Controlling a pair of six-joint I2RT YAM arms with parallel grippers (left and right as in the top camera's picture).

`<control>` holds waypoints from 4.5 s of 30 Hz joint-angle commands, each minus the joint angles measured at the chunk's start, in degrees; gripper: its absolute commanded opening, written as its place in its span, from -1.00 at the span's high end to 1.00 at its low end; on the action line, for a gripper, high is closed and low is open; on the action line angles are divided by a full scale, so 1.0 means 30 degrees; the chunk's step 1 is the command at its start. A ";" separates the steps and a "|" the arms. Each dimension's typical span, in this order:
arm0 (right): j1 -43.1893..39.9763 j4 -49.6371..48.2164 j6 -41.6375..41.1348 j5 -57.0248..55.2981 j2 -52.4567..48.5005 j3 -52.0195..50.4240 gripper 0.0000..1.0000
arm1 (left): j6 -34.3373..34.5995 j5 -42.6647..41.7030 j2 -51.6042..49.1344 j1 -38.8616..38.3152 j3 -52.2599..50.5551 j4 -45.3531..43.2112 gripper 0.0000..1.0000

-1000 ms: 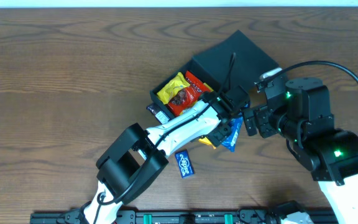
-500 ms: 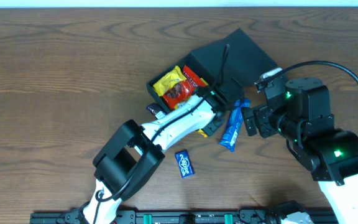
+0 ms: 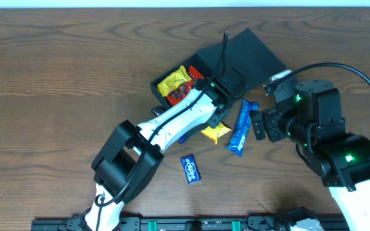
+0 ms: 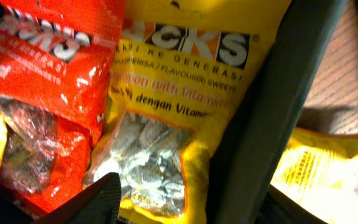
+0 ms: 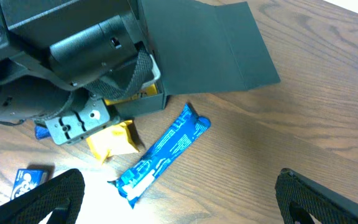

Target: Pack container

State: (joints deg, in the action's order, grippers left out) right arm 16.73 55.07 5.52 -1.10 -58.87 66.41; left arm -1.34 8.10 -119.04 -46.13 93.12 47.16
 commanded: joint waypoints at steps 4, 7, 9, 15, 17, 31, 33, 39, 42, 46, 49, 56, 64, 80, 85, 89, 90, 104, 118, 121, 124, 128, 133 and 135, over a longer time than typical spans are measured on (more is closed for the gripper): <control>-0.0189 0.0007 0.0255 -0.0124 0.0029 -0.0036 -0.99 | -0.0131 0.0372 0.0597 0.0080 0.0423 0.0146 0.53; -0.0189 0.0007 0.0255 -0.0124 0.0029 -0.0036 -0.99 | -0.0131 0.0364 0.0597 0.0160 0.0423 -0.0117 0.54; -0.0189 0.0007 0.0255 -0.0124 0.0029 -0.0036 -0.99 | -0.0124 0.0364 0.0597 0.0182 0.0423 -0.0401 0.58; -0.0189 0.0007 0.0255 -0.0124 0.0029 -0.0036 -0.98 | 0.0044 0.0364 0.0597 0.0393 0.0423 -0.2178 0.74; -0.0189 0.0007 0.0255 -0.0124 0.0029 -0.0036 -0.99 | 0.0131 0.0372 0.0597 0.0546 0.0423 -0.2696 0.74; -0.0189 0.0007 0.0255 -0.0124 0.0029 -0.0036 -0.98 | 0.7329 0.0452 0.0590 0.1115 0.0423 -0.5406 0.84; -0.0189 0.0015 0.0255 -0.0124 0.0029 -0.0036 -0.99 | 0.7941 0.0495 0.0597 0.1115 0.0423 -0.5370 0.86; -0.0189 0.0007 0.0255 -0.0124 0.0029 -0.0036 -0.99 | 0.6528 0.0495 0.0641 0.1115 0.0452 -0.5304 0.80; -0.0189 0.0007 0.0255 -0.0124 0.0029 -0.0036 -0.98 | 0.5982 0.0495 0.0882 0.1115 0.0517 -0.5311 0.62; -0.0189 0.0007 0.0255 -0.0124 0.0029 -0.0036 -0.99 | 0.5778 0.0554 0.1705 0.1129 0.0517 -0.5282 0.49; -0.0189 0.0007 0.0255 -0.0124 0.0029 -0.0036 -0.99 | 0.5166 0.0896 0.2572 0.1122 0.0517 -0.4794 0.49; -0.0189 0.0007 0.0255 -0.0124 0.0029 -0.0036 -0.99 | 0.2404 -0.0022 0.3869 0.1100 0.0517 -0.1800 0.41; -0.0189 0.0007 0.0255 -0.0124 0.0029 -0.0036 -0.99 | -0.0117 -0.4197 0.3847 0.1078 0.0510 0.0000 0.05; -0.0197 0.1566 0.0328 -0.0707 0.0051 -0.0029 -0.99 | -0.0131 -0.3366 0.3534 0.1056 0.0459 -0.0160 -0.91; -0.0189 0.4313 0.0328 -0.0707 -0.0022 -0.0036 -0.98 | -0.0124 -0.3359 0.3534 0.1020 0.0459 -0.0153 -0.91; -0.0189 0.4517 0.0328 -0.0699 -0.0029 -0.0036 -0.99 | -0.0124 -0.3337 0.3534 0.1013 0.0459 -0.0240 -0.91; -0.0189 0.4488 0.0408 -0.0750 -0.0029 -0.0029 -0.99 | -0.0131 -0.3337 0.3534 0.1013 0.0459 -0.0299 -0.91; -0.0226 0.3213 0.3351 -0.3446 0.0029 -0.0029 -0.98 | -0.0131 -0.3344 0.3534 0.1005 0.0459 -0.0284 -0.91; -0.7278 0.4925 0.5843 0.3752 0.6011 -0.0051 -0.99 | -0.0124 -0.3504 0.3534 0.1005 0.0459 -0.0197 -0.91; -0.8211 0.4699 0.6120 0.4197 0.6025 -0.0488 -0.99 | -0.0590 -0.5238 0.3534 0.0984 0.0459 -0.0066 -0.91; -0.8852 0.3497 0.5646 0.4160 0.6025 -0.1610 -0.98 | -0.1282 -0.6543 0.3534 0.0976 0.0459 -0.0095 -0.91; -0.9566 0.1705 0.4889 0.4175 0.5792 -0.3621 -0.99 | -0.1290 -0.6608 0.3534 0.0954 0.0459 0.0335 -0.91; -0.9566 0.1625 0.4889 0.4175 0.5603 -0.4707 -0.98 | -0.1566 -0.7315 0.3534 0.0692 0.0459 0.1158 -0.91; -0.9566 0.1749 0.4889 0.4167 0.5603 -0.4896 -0.98 | -0.1566 -0.7366 0.3534 0.0590 0.0459 0.1217 -0.91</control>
State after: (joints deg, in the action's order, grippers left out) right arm -11.46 60.20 21.12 10.72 -42.15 52.31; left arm -4.97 -12.62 -107.79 -43.92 93.78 50.41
